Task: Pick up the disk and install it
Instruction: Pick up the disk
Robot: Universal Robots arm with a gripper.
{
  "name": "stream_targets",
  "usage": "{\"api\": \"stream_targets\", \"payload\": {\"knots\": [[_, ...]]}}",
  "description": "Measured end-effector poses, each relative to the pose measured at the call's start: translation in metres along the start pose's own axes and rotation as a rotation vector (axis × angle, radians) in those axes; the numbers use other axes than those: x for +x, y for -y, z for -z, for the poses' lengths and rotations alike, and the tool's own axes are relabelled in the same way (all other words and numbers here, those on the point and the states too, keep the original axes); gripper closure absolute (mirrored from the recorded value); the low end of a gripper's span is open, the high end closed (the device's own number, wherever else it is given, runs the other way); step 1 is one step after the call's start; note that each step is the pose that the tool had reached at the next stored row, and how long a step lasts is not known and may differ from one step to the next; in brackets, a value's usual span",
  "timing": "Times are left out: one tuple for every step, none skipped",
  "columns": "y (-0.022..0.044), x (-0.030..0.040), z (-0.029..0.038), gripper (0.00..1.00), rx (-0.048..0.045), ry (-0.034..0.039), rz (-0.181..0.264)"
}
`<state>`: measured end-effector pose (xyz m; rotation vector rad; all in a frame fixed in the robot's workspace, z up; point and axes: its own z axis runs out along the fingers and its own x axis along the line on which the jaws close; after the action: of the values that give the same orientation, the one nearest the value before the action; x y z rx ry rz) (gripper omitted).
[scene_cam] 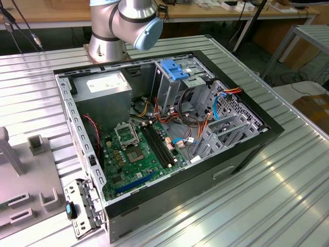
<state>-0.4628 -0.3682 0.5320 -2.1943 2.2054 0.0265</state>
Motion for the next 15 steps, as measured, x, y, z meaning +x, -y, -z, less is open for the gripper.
{"api": "stream_targets", "payload": {"knots": [[0.0,0.0,0.0,0.63,0.0,0.0,0.0],[0.0,0.0,0.0001,0.63,0.0,0.0,0.0],[0.0,0.0,0.0001,0.63,0.0,0.0,0.0],[0.0,0.0,0.0001,0.63,0.0,0.0,0.0],[0.0001,0.0,0.0001,0.63,0.0001,0.0,0.0],[0.0006,0.0001,0.0001,0.63,0.0,0.0001,0.0],[0.0018,0.0001,0.0001,0.63,0.0,0.0,0.0],[0.0028,0.0,0.0001,0.63,0.0,0.0,0.0],[0.0044,0.0,0.0002,0.63,-0.0001,0.0,0.0],[0.0077,0.0,0.0001,0.63,-0.0001,0.0,0.0],[0.0108,0.0,0.0001,0.63,0.0,0.0,0.0],[0.0149,0.0,0.0,0.63,0.0001,0.0001,0.0],[0.0165,-0.0001,0.0,0.63,-0.0001,0.0,0.0],[0.0175,-0.0001,0.0,0.63,-0.0002,-0.0001,0.0],[0.0198,-0.0001,-0.0001,0.63,0.0,0.0,0.0]]}}
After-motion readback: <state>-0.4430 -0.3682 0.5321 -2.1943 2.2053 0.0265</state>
